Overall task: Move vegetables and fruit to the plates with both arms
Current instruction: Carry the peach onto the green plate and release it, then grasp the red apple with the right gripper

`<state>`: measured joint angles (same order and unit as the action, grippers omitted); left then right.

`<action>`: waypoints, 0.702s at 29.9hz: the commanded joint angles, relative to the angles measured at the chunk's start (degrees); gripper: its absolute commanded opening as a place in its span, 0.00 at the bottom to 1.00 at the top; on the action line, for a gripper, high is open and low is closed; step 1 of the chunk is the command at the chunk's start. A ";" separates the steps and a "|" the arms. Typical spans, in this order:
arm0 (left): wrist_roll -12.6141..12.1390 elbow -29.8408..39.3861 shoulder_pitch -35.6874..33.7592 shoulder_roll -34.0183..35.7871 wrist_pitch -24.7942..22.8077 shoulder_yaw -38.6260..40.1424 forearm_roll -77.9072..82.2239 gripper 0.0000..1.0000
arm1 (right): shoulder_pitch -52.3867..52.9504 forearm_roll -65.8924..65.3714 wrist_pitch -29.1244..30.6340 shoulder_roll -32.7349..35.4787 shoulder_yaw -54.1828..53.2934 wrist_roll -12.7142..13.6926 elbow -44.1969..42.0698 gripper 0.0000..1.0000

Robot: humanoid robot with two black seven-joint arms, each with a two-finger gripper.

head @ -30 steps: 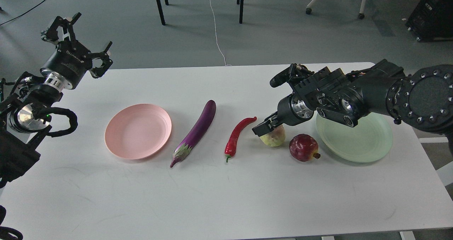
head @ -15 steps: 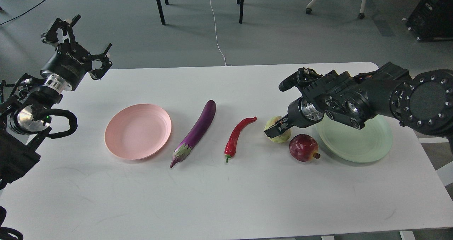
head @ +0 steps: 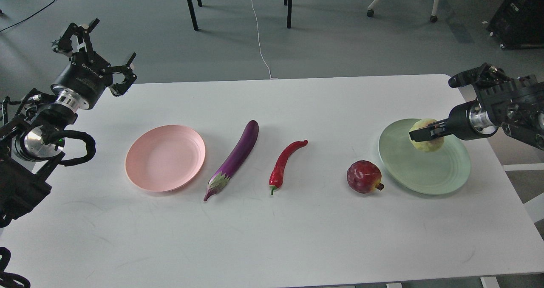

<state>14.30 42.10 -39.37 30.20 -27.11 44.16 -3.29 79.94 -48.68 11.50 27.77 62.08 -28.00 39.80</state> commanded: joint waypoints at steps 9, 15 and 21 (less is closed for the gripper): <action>0.03 0.00 -0.01 -0.06 0.04 0.05 -0.05 0.98 | -1.62 -0.10 -1.13 0.45 -0.64 0.00 -1.92 0.96; 0.03 0.00 0.08 -0.06 0.04 -0.04 -0.05 0.98 | -0.31 0.08 -0.96 0.45 -0.64 0.00 -1.57 0.97; 0.03 0.00 -0.01 0.03 0.04 -0.04 0.04 0.98 | 6.62 0.78 -0.78 -0.26 -4.14 0.00 5.26 0.97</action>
<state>14.33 42.10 -39.38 30.20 -27.08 44.12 -3.29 83.16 -48.04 10.64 27.73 60.43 -28.00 40.36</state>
